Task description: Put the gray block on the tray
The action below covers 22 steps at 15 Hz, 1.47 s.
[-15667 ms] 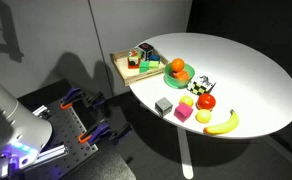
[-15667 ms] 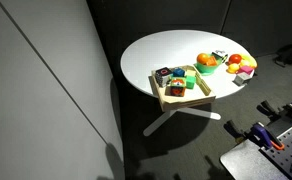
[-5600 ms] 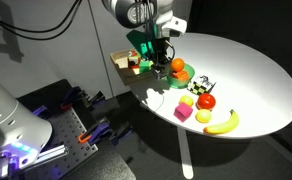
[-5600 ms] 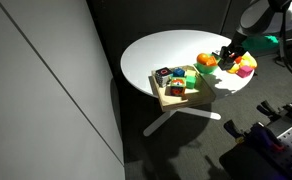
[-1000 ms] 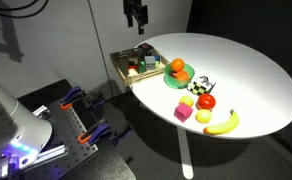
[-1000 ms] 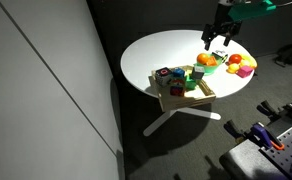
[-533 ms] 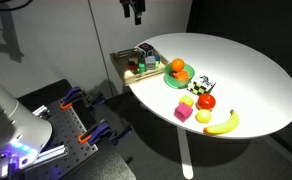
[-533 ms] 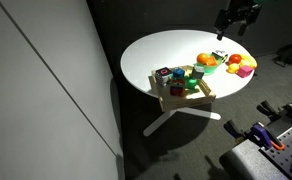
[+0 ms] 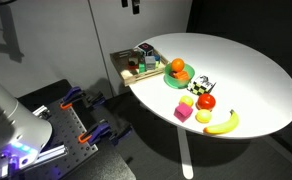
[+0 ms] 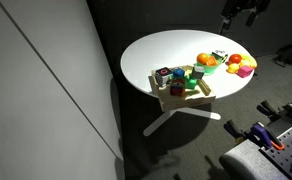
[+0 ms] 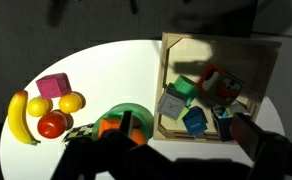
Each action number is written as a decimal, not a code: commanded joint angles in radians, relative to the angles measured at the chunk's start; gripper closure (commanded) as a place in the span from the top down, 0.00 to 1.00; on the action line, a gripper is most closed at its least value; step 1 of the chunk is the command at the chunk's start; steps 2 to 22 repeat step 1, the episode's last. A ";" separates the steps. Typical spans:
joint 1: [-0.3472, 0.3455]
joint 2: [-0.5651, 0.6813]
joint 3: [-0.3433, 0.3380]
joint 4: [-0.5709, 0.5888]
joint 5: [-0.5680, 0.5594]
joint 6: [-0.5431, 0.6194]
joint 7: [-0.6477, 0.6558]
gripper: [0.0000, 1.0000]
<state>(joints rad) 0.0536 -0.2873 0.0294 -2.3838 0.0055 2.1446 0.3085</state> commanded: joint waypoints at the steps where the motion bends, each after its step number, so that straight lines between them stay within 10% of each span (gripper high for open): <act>1: -0.019 -0.003 0.017 0.000 0.006 -0.002 -0.005 1.00; 22: -0.019 -0.003 0.017 0.000 0.006 -0.002 -0.005 1.00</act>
